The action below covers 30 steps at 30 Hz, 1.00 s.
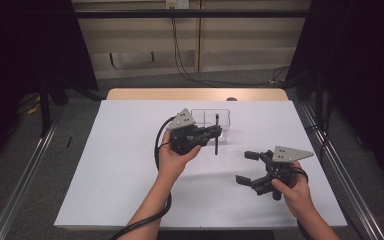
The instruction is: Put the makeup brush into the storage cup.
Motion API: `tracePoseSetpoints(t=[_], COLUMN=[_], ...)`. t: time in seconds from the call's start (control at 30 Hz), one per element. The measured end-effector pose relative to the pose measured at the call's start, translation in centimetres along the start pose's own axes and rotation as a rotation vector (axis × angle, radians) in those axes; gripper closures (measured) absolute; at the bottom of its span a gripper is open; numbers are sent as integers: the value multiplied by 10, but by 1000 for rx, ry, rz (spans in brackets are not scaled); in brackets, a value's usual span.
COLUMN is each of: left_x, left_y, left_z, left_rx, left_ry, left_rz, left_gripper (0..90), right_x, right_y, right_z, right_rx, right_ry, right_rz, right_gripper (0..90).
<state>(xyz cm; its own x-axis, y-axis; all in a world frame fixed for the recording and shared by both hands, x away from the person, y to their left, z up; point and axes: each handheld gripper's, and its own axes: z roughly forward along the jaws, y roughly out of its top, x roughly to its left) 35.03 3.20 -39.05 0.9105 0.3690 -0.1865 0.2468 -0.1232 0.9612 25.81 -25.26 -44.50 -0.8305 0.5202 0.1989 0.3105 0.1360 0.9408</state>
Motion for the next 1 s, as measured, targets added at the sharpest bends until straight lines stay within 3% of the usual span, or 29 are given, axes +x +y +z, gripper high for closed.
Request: tracePoseSetpoints(t=[0.9, 1.0], left_x=[8, 8], left_y=[5, 6], left_z=[5, 6], left_rx=[3, -8], left_ry=[30, 31], left_rz=[28, 15], left_gripper=[838, 838], right_x=[-4, -5], right_y=[-8, -9], right_z=[-19, -20], right_rx=[-4, -10], right_ry=[-30, -34], right_rz=[3, 5], right_gripper=[45, 46])
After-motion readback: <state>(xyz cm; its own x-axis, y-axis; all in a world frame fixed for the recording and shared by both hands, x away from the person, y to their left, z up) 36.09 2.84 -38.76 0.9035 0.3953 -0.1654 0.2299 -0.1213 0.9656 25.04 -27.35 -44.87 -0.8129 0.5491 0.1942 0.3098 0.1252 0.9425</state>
